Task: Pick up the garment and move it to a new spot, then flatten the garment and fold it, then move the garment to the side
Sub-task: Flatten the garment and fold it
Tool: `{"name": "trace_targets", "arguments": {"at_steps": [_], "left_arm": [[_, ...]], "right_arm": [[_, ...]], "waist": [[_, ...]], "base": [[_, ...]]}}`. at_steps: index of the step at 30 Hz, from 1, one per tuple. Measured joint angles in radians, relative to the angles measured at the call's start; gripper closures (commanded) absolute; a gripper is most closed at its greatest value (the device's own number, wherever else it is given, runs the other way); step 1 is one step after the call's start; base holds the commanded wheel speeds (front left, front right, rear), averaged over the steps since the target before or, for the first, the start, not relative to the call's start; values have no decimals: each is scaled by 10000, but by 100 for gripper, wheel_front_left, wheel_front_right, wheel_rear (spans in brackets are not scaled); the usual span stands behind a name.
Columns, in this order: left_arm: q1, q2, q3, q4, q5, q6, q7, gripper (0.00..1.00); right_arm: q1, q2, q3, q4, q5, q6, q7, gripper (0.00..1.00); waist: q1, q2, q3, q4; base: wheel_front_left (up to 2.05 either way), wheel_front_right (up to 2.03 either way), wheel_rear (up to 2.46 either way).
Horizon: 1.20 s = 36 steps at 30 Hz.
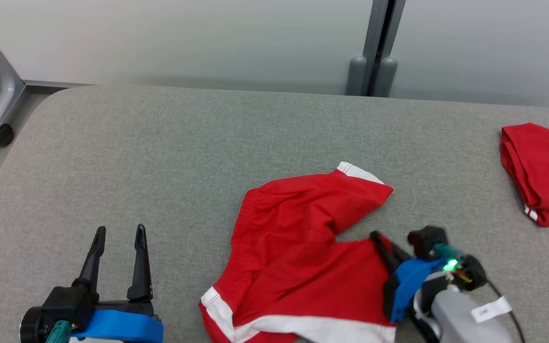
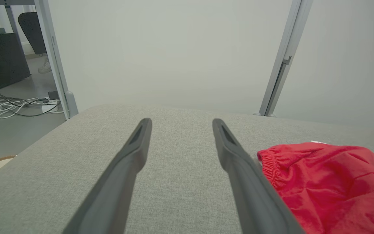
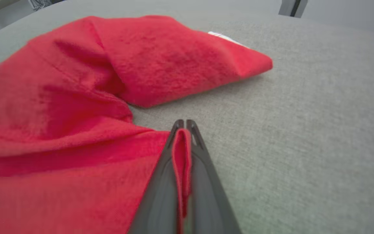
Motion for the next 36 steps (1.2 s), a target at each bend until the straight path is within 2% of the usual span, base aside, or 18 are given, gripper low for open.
{"name": "trace_targets", "arguments": {"at_steps": [4, 8, 9, 10, 16, 28, 36], "left_arm": [[-81, -36, 4, 0, 2, 0, 0, 0], [-105, -69, -21, 42, 2, 0, 0, 0], [-105, -73, -27, 50, 2, 0, 0, 0], [-105, -77, -33, 56, 2, 0, 0, 0], [7, -52, -6, 86, 33, 0, 2, 0], [512, 58, 405, 140, 207, 0, 0, 0], [689, 59, 550, 153, 349, 0, 0, 0]], "right_arm": [[-409, -391, -706, -104, 90, 0, -6, 100], [-478, -466, -1166, -100, 25, 0, -6, 100], [-474, -445, -1175, -86, -61, 0, -6, 63], [-465, -412, -1187, -96, -102, 0, -6, 0], [-12, -255, -1732, -1093, -132, 0, -13, 0], [2415, -278, -3129, -4847, -389, 0, -13, 0], [3682, -56, -3488, -6502, -650, 0, -15, 0]], "waist": [[0, 0, 52, 16], [0, 0, -8, 7], [0, 0, -38, -9], [-1, 0, -67, -24], [-1, 0, -273, -267], [-2, -2, -891, -1242], [-2, -2, -1153, -1714]], "base": [[0, 0, 0], [0, 0, 0], [0, 0, 0], [0, 0, 0], [0, 0, 0], [0, 0, 0], [0, 0, 0]]}}
